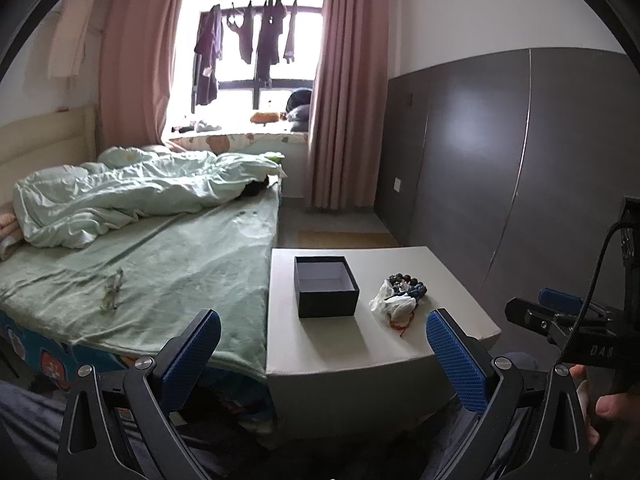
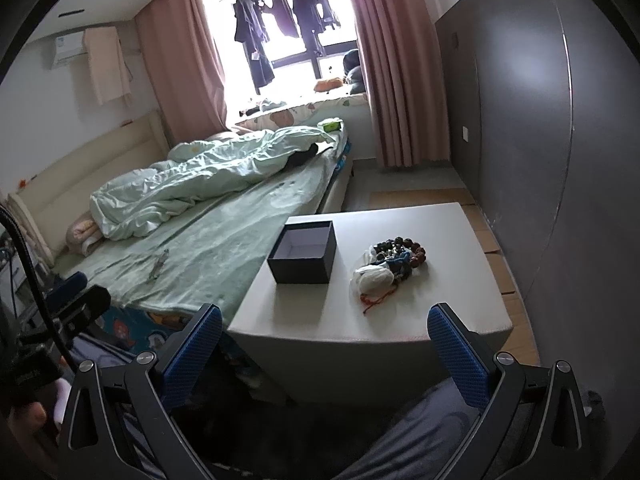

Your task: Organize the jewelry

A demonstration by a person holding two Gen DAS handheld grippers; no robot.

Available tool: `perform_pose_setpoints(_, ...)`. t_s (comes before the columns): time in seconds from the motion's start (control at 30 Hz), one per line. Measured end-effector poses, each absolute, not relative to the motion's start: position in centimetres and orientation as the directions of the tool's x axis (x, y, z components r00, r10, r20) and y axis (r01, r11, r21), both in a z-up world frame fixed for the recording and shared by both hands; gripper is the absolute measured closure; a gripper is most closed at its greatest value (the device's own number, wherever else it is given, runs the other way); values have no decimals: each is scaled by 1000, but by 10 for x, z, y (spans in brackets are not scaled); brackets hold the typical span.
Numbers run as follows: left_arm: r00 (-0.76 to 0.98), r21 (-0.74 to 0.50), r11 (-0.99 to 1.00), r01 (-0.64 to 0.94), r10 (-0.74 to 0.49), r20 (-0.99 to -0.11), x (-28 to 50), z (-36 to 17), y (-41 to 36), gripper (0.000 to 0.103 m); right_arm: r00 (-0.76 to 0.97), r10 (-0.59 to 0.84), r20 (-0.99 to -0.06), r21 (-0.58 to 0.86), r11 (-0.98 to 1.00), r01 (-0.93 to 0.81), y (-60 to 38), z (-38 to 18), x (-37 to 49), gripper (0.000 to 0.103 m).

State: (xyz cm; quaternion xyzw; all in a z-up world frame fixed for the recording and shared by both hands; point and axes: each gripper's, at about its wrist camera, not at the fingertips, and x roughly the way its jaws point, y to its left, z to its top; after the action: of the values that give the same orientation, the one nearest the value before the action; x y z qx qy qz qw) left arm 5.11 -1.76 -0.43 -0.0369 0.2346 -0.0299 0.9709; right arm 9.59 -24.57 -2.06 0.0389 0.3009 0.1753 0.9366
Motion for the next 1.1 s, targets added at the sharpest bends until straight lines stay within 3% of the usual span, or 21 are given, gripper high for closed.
perform_pose_setpoints(0.3,858,-66,991,113,-131,-496,108,-6,-31,0,746,355,-564,194,935,-298,-270,-40,143,0)
perform_pose_setpoints(0.47,816,-136,976,171,-218,-536,154,-25,-49,0,725,367,-583,258,930,-264,-293,-60,172,0)
perform_pose_setpoints(0.7,747,-187,956,227,-294,-596,206,-55,-81,9,689,378,-619,309,923,-229,-314,-87,212,5)
perform_pose_setpoints(0.8,717,-200,949,244,-316,-621,224,-69,-93,17,681,385,-623,343,917,-205,-322,-99,226,14)
perform_pose_setpoints(0.9,673,-198,929,313,-364,-644,242,-84,-106,19,667,391,-634,382,908,-169,-330,-111,240,19)
perform_pose_setpoints(1.1,610,-230,907,352,-409,-679,276,-115,-119,29,626,419,-658,449,885,-121,-340,-139,268,40)
